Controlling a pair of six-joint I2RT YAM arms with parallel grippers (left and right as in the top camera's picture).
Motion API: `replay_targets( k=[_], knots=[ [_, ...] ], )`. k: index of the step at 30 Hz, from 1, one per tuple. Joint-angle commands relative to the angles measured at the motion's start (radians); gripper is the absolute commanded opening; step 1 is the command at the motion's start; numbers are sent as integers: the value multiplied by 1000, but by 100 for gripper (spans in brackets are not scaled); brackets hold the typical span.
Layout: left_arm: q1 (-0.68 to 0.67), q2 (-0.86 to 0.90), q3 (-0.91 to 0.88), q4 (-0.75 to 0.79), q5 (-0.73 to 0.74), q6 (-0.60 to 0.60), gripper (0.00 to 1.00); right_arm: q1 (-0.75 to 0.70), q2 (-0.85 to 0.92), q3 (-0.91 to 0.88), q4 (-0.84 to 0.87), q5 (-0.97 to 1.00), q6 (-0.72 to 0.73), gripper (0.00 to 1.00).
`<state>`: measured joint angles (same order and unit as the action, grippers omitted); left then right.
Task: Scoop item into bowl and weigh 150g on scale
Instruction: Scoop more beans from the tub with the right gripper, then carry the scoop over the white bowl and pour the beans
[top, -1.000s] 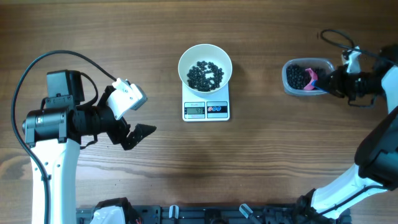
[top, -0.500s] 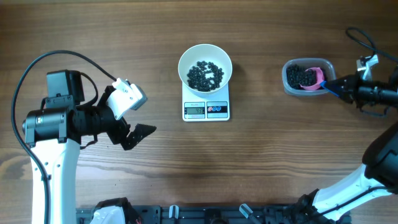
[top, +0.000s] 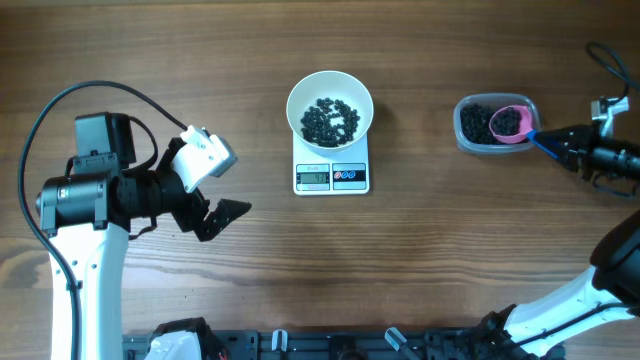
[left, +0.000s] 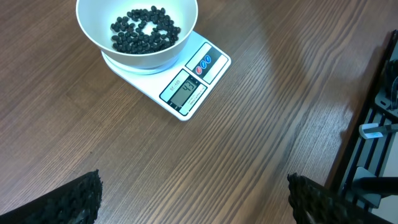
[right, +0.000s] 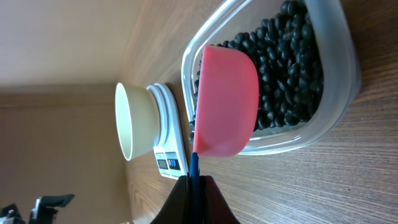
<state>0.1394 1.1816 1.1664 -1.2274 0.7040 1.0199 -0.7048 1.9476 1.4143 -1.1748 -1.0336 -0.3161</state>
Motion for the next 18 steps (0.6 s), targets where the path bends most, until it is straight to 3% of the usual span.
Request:
replay_targets(
  k=[1, 18],
  knots=[
    [-1, -10, 9, 0, 0, 21, 100, -11, 10, -3, -3, -111, -30, 4],
    [-1, -10, 9, 0, 0, 21, 100, 12, 3, -3, -109, -300, -132, 4]
  ],
)
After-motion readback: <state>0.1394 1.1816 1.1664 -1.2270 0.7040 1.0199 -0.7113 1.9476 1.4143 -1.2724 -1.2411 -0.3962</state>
